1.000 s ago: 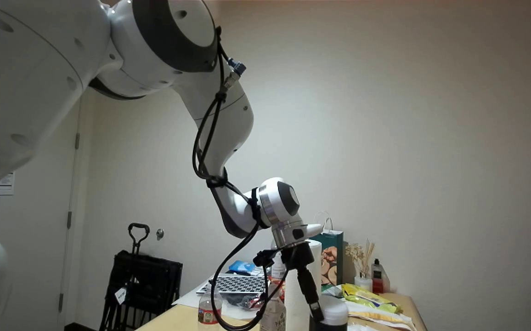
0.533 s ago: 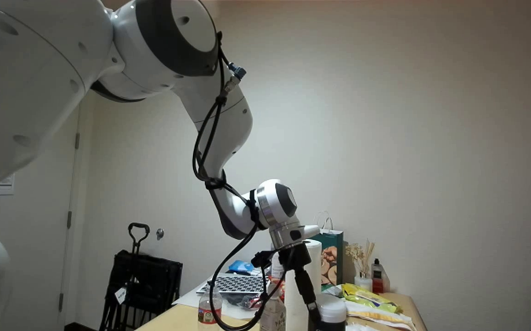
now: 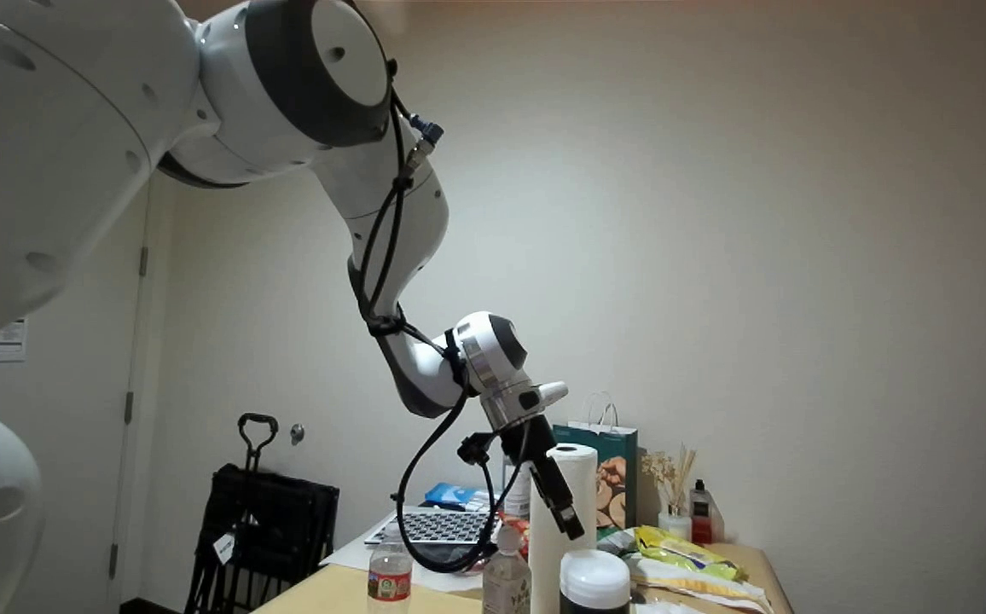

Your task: Move the yellow and brown bottle to the right and then move the water bottle backward

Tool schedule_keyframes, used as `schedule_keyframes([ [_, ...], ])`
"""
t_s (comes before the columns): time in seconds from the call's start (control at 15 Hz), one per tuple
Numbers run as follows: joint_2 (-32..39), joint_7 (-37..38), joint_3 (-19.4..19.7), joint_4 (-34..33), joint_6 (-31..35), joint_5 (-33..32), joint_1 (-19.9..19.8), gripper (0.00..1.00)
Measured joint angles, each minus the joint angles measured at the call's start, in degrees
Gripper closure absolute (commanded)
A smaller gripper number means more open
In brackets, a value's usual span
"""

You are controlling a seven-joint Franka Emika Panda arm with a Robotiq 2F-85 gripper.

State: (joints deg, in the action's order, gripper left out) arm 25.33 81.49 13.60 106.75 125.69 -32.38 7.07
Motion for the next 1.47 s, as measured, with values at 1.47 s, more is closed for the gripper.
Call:
schedule_keyframes([
  [1.47, -0.91, -18.28, -12.79, -14.58, -23.81, -4.3, 8.02, 0.0],
])
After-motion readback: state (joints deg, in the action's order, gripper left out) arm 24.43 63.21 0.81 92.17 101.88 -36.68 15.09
